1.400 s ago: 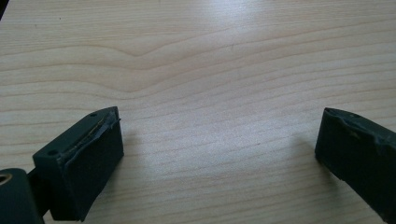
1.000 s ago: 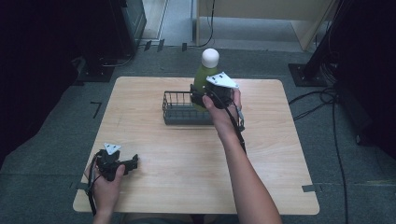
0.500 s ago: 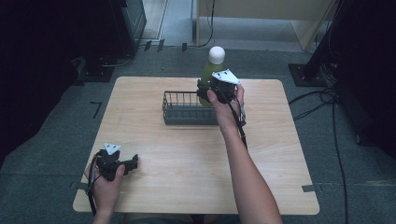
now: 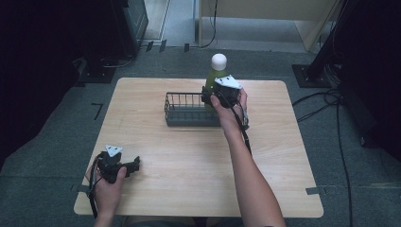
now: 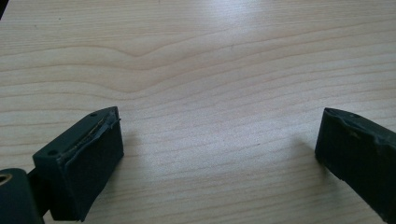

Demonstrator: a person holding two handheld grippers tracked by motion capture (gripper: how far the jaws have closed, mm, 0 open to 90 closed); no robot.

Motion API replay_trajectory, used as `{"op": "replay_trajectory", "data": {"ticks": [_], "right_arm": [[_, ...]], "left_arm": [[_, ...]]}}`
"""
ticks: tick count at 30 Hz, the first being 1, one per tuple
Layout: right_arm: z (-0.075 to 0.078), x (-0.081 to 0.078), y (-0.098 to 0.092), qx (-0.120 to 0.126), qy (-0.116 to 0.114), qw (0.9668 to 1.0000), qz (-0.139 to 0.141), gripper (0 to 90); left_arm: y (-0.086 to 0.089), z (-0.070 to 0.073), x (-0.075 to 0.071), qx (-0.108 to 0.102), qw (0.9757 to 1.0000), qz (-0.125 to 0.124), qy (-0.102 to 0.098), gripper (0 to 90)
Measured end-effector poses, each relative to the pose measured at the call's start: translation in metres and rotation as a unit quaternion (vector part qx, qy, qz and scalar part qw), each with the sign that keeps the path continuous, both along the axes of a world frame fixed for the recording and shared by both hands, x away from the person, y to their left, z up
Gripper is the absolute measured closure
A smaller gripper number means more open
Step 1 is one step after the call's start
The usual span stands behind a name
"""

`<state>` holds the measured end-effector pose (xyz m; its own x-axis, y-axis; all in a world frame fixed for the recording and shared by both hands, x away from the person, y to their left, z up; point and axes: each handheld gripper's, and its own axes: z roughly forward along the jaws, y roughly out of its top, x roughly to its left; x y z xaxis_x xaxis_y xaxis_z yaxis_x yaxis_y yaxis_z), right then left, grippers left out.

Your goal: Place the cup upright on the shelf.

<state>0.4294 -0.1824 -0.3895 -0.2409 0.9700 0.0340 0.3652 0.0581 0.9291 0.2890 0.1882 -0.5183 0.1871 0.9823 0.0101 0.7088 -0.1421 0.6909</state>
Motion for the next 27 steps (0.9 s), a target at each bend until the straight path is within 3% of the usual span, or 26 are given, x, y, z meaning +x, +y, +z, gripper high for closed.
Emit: {"op": "replay_trajectory", "data": {"ticks": [9,16,27], "right_arm": [[-0.014,0.005,0.0,-0.015,0.018,0.9997,-0.003,19.6],[-0.015,0.007,0.0,-0.017,0.014,0.9997,0.01,19.4],[-0.019,0.012,0.0,-0.015,0.013,0.9998,0.0,19.6]], "left_arm": [[0.0,0.0,0.0,0.0,1.0,0.0,0.0,1.6],[0.0,0.0,0.0,0.0,1.0,0.0,0.0,1.6],[0.0,0.0,0.0,0.0,1.0,0.0,0.0,1.6]]}}
